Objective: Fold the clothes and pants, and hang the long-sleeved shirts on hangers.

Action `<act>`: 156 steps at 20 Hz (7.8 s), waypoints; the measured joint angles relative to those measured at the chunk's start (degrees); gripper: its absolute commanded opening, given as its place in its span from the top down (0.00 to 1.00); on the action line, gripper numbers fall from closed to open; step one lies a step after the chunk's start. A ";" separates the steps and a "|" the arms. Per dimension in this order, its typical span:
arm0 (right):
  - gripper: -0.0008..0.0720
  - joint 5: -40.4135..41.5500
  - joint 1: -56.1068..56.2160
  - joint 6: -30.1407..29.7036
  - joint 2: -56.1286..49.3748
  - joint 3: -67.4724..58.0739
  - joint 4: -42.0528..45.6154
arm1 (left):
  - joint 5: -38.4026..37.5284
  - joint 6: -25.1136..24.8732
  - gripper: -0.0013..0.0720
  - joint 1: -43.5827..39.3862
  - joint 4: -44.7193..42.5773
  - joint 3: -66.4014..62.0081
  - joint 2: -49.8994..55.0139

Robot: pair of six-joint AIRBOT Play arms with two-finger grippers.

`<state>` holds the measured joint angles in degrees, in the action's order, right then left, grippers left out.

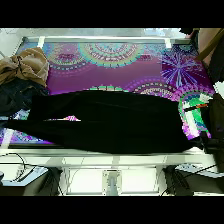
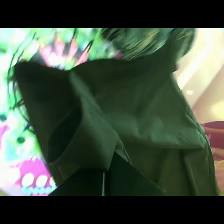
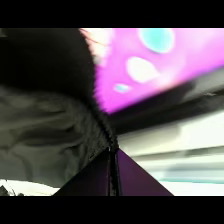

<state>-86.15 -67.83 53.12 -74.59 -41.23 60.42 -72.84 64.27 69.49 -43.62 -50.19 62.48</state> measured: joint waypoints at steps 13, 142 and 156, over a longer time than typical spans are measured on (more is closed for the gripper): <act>0.94 15.19 28.15 14.51 10.49 -21.57 -11.72 | 4.98 14.99 0.98 -33.97 -31.39 -22.71 7.06; 0.41 50.64 106.60 42.27 -11.69 -22.08 -4.31 | 2.19 14.38 0.97 -70.29 -13.05 -41.42 19.50; 0.32 20.46 89.85 43.52 7.39 -27.04 18.25 | 0.00 13.66 0.97 -65.02 -13.35 -41.40 16.28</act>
<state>-65.69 22.02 96.64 -67.20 -68.27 78.67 -72.84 77.93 4.47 -56.97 -91.59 78.76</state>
